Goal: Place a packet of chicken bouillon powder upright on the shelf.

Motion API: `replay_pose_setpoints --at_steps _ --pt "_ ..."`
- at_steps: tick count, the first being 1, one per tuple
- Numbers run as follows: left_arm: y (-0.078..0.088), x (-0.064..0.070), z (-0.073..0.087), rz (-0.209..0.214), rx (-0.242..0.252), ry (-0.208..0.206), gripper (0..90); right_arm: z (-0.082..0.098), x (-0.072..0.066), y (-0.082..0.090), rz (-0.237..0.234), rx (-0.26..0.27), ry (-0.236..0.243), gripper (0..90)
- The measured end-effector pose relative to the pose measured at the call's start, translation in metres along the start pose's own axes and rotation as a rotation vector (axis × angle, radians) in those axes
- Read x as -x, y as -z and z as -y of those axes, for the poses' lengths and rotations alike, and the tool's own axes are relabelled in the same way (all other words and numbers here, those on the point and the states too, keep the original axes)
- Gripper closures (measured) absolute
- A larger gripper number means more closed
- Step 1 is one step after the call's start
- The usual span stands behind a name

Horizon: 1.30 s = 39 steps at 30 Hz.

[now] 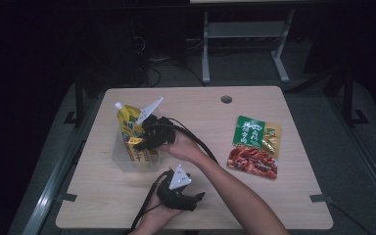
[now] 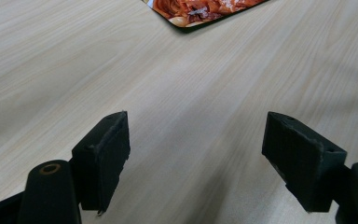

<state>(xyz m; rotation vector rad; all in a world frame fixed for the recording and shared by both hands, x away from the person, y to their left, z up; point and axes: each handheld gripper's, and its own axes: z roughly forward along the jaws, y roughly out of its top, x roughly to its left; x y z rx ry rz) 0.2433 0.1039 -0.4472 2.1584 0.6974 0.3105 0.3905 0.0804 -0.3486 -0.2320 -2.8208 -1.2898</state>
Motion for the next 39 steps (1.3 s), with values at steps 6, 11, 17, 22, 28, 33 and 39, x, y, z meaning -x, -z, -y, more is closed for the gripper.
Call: replay_pose_setpoints --at_steps 6,11,17,22,28,33,39 --pt "0.0 0.0 0.0 0.001 0.0 0.001 22.8 0.003 -0.001 -0.005 0.001 -0.002 0.004 66.5" --pt "0.0 0.0 0.0 0.003 -0.001 0.001 22.8 0.006 -0.001 -0.008 0.0 -0.012 0.0 66.3" --pt "0.0 0.0 0.0 0.004 -0.001 0.003 22.8 0.009 -0.001 -0.012 -0.009 -0.026 -0.004 65.7" --pt "-0.001 0.001 0.0 0.003 0.007 0.012 22.8 0.009 -0.002 -0.013 -0.006 -0.033 -0.009 64.8" --pt "-0.001 0.001 0.0 0.002 0.009 0.013 22.8 0.011 -0.002 -0.013 -0.01 -0.033 -0.019 64.1" --pt "0.0 0.0 -0.001 0.004 0.002 0.003 22.8 0.012 -0.002 -0.01 -0.012 -0.024 -0.02 63.1" --pt "0.0 0.002 -0.001 0.008 0.005 0.003 22.8 0.012 -0.001 -0.002 -0.009 0.002 -0.026 61.4"
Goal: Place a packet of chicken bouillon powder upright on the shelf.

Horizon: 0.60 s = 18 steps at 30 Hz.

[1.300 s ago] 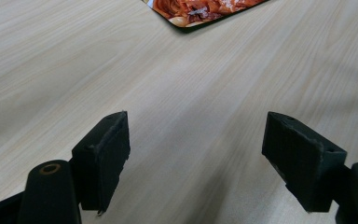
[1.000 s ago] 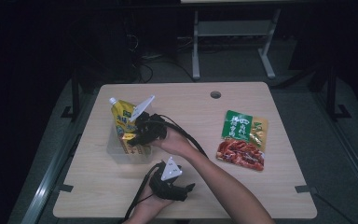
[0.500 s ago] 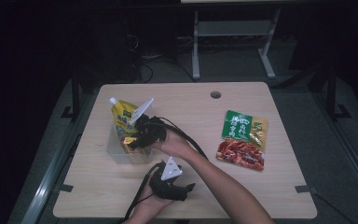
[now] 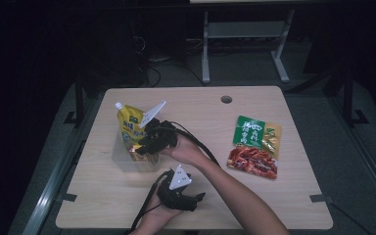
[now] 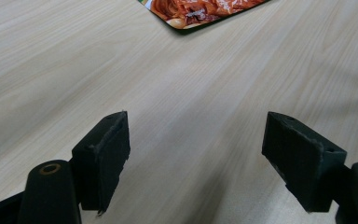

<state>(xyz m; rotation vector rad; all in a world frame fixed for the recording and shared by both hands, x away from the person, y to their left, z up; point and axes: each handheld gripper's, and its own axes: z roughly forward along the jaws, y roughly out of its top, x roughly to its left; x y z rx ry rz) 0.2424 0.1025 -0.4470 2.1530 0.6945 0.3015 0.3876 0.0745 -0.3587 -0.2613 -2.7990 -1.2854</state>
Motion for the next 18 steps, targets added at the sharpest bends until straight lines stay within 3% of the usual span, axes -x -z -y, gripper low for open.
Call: replay_pose_setpoints --at_steps 13,18 --pt "0.001 -0.001 0.0 -0.005 -0.006 -0.01 22.8 0.002 -0.002 0.025 0.022 0.042 -0.008 58.4" --pt "-0.001 0.002 0.0 -0.001 0.01 0.019 22.8 0.006 -0.001 0.036 0.031 0.057 -0.021 57.9"
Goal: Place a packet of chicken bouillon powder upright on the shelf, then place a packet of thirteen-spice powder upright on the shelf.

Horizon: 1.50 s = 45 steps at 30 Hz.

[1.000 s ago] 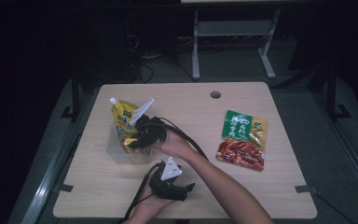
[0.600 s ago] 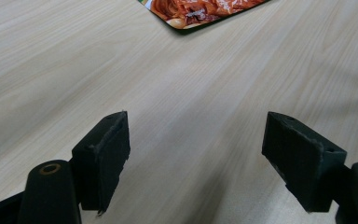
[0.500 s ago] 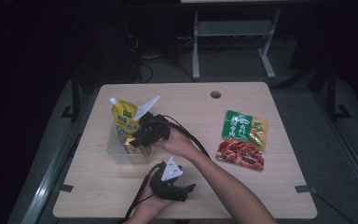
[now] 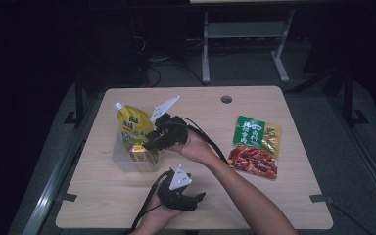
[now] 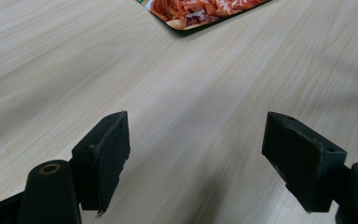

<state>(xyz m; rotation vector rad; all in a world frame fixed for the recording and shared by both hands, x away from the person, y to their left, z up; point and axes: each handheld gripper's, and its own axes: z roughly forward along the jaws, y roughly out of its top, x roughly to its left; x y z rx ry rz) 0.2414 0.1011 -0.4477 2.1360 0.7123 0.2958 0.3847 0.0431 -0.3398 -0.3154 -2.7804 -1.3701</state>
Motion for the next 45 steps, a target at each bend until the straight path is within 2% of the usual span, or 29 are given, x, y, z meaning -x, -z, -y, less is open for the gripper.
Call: replay_pose_setpoints --at_steps 4,8,16,22,33,38,42,45 --pt "0.0 -0.001 0.0 -0.001 0.001 -0.007 22.8 0.003 0.002 0.008 0.011 0.009 -0.012 57.6" --pt "0.002 -0.003 -0.001 -0.005 -0.016 -0.035 22.8 0.007 0.003 0.016 0.018 0.023 -0.025 57.3" --pt "0.003 -0.006 -0.002 -0.007 -0.007 -0.031 22.8 0.015 0.004 0.031 0.031 0.027 -0.036 55.6" --pt "0.002 -0.006 -0.002 -0.002 0.004 -0.017 22.8 0.023 0.005 0.046 0.036 0.03 -0.065 52.6" --pt "0.003 -0.008 -0.003 0.002 0.005 -0.021 22.8 0.044 0.01 0.074 0.072 0.04 -0.108 46.1" --pt "0.002 -0.009 -0.003 0.003 0.004 -0.023 22.8 0.057 0.01 0.09 0.102 0.037 -0.137 44.0" --pt "0.002 -0.009 -0.004 0.004 0.001 -0.026 22.7 0.068 0.011 0.103 0.128 0.033 -0.142 42.7" --pt "0.002 -0.009 -0.004 0.006 0.006 -0.02 22.7 0.076 0.01 0.113 0.139 0.039 -0.187 42.1"
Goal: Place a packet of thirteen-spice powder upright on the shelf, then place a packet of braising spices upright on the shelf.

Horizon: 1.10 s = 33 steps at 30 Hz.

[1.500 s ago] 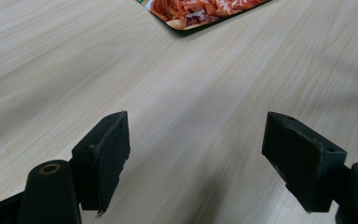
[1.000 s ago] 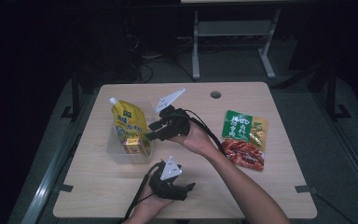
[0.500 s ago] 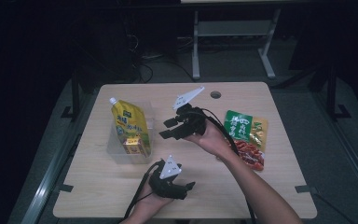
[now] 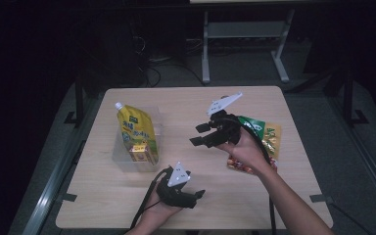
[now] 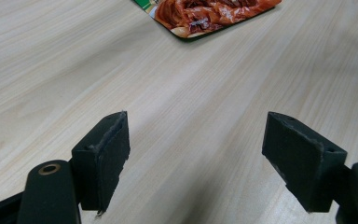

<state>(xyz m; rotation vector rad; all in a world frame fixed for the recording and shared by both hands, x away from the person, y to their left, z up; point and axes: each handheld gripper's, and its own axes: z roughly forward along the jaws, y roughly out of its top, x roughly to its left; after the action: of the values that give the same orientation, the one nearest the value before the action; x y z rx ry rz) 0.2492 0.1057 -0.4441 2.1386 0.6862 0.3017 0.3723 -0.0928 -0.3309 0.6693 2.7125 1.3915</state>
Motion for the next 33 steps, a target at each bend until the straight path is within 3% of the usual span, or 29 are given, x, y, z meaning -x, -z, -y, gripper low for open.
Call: replay_pose_setpoints --at_steps 7,18,33 --pt "0.0 -0.002 0.0 0.001 -0.001 -0.016 22.6 0.018 0.006 0.017 0.035 0.004 -0.03 41.1" --pt "-0.001 -0.001 -0.001 0.002 0.004 0.0 22.6 0.041 0.017 0.027 0.062 -0.023 -0.088 39.3" --pt "-0.006 -0.003 -0.009 0.013 -0.006 -0.014 23.4 0.07 0.03 0.049 0.138 -0.009 -0.173 37.7"
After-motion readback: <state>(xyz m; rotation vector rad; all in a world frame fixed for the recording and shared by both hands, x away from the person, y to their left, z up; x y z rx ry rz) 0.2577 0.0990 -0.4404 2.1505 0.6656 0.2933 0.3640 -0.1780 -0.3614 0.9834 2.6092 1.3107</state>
